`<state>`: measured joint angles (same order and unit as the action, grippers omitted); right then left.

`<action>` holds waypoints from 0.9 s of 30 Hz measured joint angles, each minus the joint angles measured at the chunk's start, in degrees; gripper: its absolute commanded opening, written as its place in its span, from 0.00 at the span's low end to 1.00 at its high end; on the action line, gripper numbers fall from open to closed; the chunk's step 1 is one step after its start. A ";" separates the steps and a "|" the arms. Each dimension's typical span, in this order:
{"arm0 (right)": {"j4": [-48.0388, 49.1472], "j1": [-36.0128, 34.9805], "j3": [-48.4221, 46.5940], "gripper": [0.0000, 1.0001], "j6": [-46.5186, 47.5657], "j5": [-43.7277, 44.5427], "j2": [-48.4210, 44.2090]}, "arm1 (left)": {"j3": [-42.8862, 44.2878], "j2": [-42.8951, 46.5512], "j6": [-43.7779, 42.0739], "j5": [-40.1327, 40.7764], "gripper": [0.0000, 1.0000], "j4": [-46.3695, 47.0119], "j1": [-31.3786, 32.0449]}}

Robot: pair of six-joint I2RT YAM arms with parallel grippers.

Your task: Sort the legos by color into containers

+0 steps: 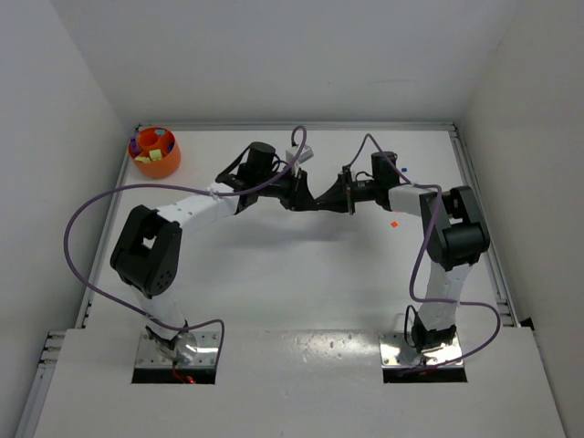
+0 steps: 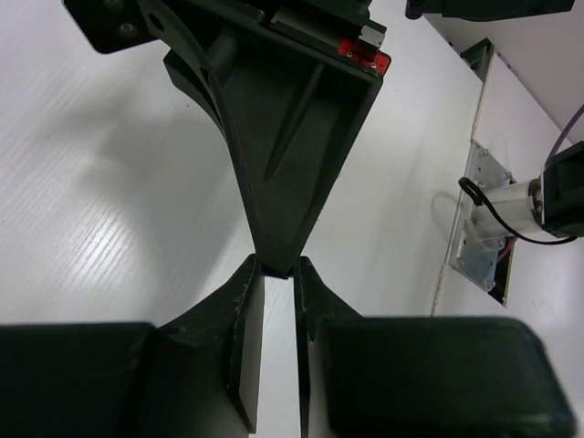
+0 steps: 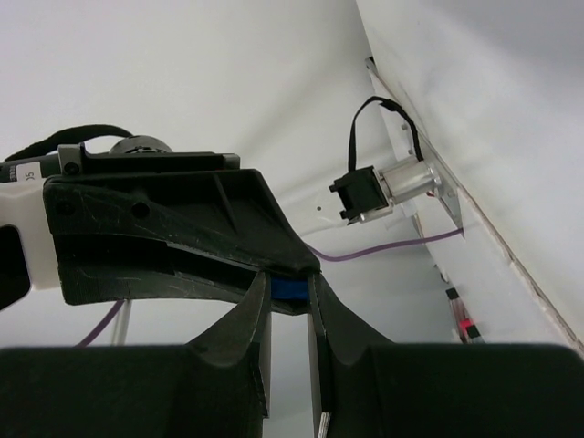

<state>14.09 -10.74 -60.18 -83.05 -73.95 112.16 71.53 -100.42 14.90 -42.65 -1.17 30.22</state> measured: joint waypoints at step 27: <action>-40.94 7.67 -30.03 0.50 40.63 16.00 0.79 | 9.27 7.30 -11.15 16.17 0.07 -19.12 -30.40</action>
<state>-26.85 -3.07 -90.21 -42.41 -57.95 112.95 80.79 -93.12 3.75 -26.48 -20.29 -0.19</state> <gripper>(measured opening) 0.502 0.195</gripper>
